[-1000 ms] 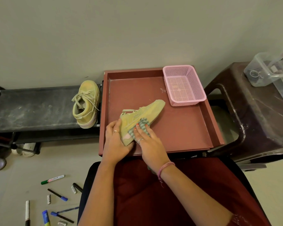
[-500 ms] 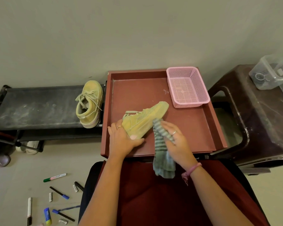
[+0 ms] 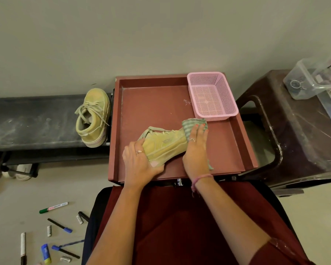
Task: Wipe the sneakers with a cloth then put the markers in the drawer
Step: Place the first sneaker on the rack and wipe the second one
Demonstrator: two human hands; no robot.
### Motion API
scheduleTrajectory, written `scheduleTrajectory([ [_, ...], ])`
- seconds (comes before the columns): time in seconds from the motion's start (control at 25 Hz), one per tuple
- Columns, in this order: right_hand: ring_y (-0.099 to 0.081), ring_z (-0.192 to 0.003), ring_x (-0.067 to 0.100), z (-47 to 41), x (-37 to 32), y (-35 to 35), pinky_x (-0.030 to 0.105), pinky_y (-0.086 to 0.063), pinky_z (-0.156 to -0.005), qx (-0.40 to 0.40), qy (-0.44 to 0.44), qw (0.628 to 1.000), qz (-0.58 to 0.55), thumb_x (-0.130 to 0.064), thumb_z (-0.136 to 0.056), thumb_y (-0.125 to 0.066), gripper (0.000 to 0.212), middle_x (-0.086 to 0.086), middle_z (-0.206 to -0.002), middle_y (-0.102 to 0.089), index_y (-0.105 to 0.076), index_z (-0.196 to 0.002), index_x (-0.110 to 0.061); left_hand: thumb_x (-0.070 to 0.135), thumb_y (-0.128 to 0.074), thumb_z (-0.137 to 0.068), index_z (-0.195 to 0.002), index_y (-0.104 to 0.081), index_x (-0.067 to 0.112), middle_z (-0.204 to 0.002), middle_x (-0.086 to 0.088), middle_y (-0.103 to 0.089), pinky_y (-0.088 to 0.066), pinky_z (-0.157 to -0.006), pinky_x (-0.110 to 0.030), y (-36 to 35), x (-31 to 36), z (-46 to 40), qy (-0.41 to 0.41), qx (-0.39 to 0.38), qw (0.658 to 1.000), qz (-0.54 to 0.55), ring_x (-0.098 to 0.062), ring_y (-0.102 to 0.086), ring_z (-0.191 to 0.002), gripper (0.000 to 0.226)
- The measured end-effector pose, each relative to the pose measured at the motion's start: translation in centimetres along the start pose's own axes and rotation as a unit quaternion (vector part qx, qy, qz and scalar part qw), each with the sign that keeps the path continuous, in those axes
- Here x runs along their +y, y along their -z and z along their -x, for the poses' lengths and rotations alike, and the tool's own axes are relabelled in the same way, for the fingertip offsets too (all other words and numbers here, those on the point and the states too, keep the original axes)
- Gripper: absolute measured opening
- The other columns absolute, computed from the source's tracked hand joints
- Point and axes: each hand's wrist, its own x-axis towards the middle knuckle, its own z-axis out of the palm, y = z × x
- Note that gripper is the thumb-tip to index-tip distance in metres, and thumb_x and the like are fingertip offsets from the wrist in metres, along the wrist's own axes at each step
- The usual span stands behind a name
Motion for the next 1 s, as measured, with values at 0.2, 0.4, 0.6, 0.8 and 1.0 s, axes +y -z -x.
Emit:
scheduleTrajectory([
  [0.2,-0.014,-0.140,0.048,3.6,2.4,-1.7,0.051,-0.031,-0.111,0.026,0.126,0.979,0.158,0.008,-0.087,-0.005,0.060,0.031,-0.152,-0.015,-0.012,-0.146,0.008,0.049,-0.078,-0.045,-0.125,-0.038,0.013,-0.106,-0.008,-0.047,-0.035,-0.089,-0.041,-0.4,-0.1,0.1,-0.001,0.006,1.000,0.026,-0.025,-0.041,-0.097,0.096],
  [0.4,-0.002,-0.146,0.034,-1.5,2.1,0.3,0.042,-0.009,-0.120,0.004,0.047,0.995,0.085,0.020,-0.081,-0.040,0.081,0.019,-0.157,-0.003,-0.004,-0.150,-0.002,0.049,-0.077,-0.045,-0.125,-0.043,0.010,-0.104,-0.007,-0.047,-0.033,-0.089,-0.038,-0.5,-0.1,0.2,0.010,0.005,1.000,0.029,-0.021,-0.038,-0.096,0.095],
  [0.6,-0.003,-0.144,0.038,2.2,-1.4,-1.6,0.046,-0.017,-0.117,0.046,0.045,0.996,0.053,0.017,-0.081,-0.030,0.074,0.020,-0.157,-0.007,-0.010,-0.150,-0.002,0.059,-0.068,-0.047,-0.126,-0.043,0.010,-0.107,-0.007,-0.046,-0.032,-0.089,-0.038,-0.5,0.0,0.1,0.012,0.000,0.999,0.038,-0.020,-0.035,-0.097,0.096],
  [0.8,-0.031,-0.139,0.035,4.3,-0.2,-2.0,0.049,-0.038,-0.106,0.007,0.247,0.952,0.180,-0.006,-0.090,-0.026,0.055,0.016,-0.150,-0.033,-0.032,-0.145,-0.003,0.063,-0.064,-0.051,-0.127,-0.045,0.009,-0.108,-0.005,-0.047,-0.027,-0.089,-0.031,-0.2,-0.1,0.1,0.013,0.002,0.998,0.058,-0.019,-0.037,-0.099,0.096],
  [1.0,-0.022,-0.142,0.035,-1.2,1.3,0.9,0.051,-0.030,-0.112,0.029,0.124,0.970,0.206,0.004,-0.092,-0.031,0.057,0.014,-0.154,-0.027,-0.025,-0.148,-0.006,0.050,-0.076,-0.047,-0.127,-0.046,0.008,-0.108,-0.005,-0.047,-0.030,-0.090,-0.034,-0.4,-0.2,0.0,0.013,0.005,0.999,0.052,-0.017,-0.036,-0.098,0.095],
])
